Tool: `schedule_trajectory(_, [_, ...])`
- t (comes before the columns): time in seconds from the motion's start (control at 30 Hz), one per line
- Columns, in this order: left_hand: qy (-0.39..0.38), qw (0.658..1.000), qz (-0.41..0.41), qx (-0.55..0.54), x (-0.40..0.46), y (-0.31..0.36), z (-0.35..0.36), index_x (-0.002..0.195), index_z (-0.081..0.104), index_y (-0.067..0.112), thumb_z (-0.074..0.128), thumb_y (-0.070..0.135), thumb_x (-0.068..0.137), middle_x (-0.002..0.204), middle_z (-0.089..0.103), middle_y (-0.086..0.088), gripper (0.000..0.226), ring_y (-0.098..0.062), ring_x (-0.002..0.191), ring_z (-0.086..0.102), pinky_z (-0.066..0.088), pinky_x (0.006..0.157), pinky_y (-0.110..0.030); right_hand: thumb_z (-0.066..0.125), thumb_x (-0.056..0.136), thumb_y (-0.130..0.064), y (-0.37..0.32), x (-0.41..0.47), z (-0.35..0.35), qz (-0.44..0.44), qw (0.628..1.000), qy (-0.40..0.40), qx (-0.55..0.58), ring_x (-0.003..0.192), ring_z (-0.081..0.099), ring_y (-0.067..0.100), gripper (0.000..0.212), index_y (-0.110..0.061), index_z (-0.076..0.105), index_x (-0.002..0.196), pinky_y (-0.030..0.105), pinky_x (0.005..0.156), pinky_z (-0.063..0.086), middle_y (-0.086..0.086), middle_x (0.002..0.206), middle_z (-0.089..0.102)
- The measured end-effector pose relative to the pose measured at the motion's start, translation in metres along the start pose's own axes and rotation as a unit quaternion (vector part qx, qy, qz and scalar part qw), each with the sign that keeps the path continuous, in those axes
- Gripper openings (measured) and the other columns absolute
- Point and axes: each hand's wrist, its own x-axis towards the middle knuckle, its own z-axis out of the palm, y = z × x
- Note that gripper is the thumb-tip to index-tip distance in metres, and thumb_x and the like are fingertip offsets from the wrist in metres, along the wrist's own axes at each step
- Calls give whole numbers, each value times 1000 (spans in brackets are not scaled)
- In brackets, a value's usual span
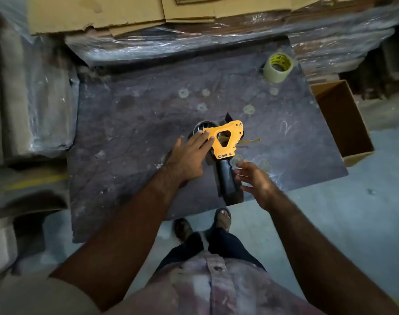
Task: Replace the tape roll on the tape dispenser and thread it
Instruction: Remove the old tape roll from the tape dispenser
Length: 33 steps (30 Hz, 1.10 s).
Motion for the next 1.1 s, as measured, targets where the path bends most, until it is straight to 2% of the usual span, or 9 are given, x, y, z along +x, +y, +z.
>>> schedule_trajectory(0.23, [-46, 998, -28, -30, 6, 6, 4, 158, 23, 23, 60, 3, 82, 170, 11, 3, 87, -18, 157, 7, 14, 121, -62, 32, 100, -45, 3, 38, -12, 85, 992, -95, 19, 124, 53, 34, 56, -12, 54, 139, 46, 109, 39, 12, 133, 59])
schedule_trajectory(0.33, [-41, 997, -48, -42, 8, 8, 4, 158, 24, 23, 62, 2, 78, 168, 17, 3, 91, -17, 156, 10, 10, 122, -61, 38, 93, -44, 5, 51, -8, 114, 984, -122, 60, 110, 54, 29, 53, -15, 57, 133, 40, 92, 42, 9, 120, 61])
schedule_trajectory(0.4, [-42, 996, -56, -47, 8, 11, 4, 158, 23, 24, 62, 2, 76, 167, 20, 5, 94, -16, 156, 11, 8, 122, -62, 41, 89, -39, 4, 58, -4, 124, 977, -146, 97, 115, 57, 35, 48, -12, 62, 123, 41, 93, 43, 16, 123, 63])
schedule_trajectory(0.5, [-57, 994, -68, -62, 9, 11, 6, 159, 20, 28, 61, 2, 74, 167, 18, 8, 98, -13, 156, 8, 6, 121, -61, 36, 88, -30, 2, 66, -1, 142, 958, -204, 146, 103, 63, 37, 59, 1, 57, 133, 42, 91, 49, 26, 124, 63])
schedule_trajectory(0.6, [-48, 991, -91, -82, 6, 15, 10, 159, 14, 34, 60, 5, 74, 168, 15, 11, 102, -11, 156, 6, 6, 121, -60, 37, 81, -29, 2, 70, 0, 149, 944, -254, 150, 86, 61, 31, 55, -1, 59, 124, 39, 82, 48, 20, 104, 65])
schedule_trajectory(0.7, [27, 985, -122, -123, -6, 25, 20, 159, 19, 33, 59, 10, 70, 169, 15, 8, 101, -16, 155, 15, 16, 118, -60, 41, 75, -29, -3, 68, 0, 149, 935, -286, 145, 75, 58, 27, 43, -5, 62, 104, 36, 75, 46, 13, 86, 62])
schedule_trajectory(0.9, [126, 945, -202, -226, -34, 44, 28, 158, 26, 22, 53, 23, 66, 169, 14, 3, 96, -21, 151, 26, 25, 110, -56, 37, 85, -31, -14, 61, -1, 125, 946, -273, 121, 65, 57, 23, 33, -9, 60, 95, 33, 66, 46, 7, 77, 59])
schedule_trajectory(1.0, [139, 917, -242, -286, -36, 41, 23, 158, 27, 25, 55, 33, 68, 168, 17, 2, 95, -21, 152, 25, 26, 116, -55, 43, 80, -36, -22, 50, -9, 100, 951, -271, 111, 60, 54, 21, 34, -10, 62, 91, 30, 58, 46, 5, 74, 57])
schedule_trajectory(1.1, [192, 841, -256, -436, -29, 34, 15, 151, 40, 26, 63, 42, 65, 160, 35, -4, 91, -23, 146, 36, 37, 116, -53, 43, 83, -42, -36, 33, -21, 72, 948, -286, 117, 51, 46, 16, 35, -12, 61, 84, 27, 51, 40, 1, 66, 50])
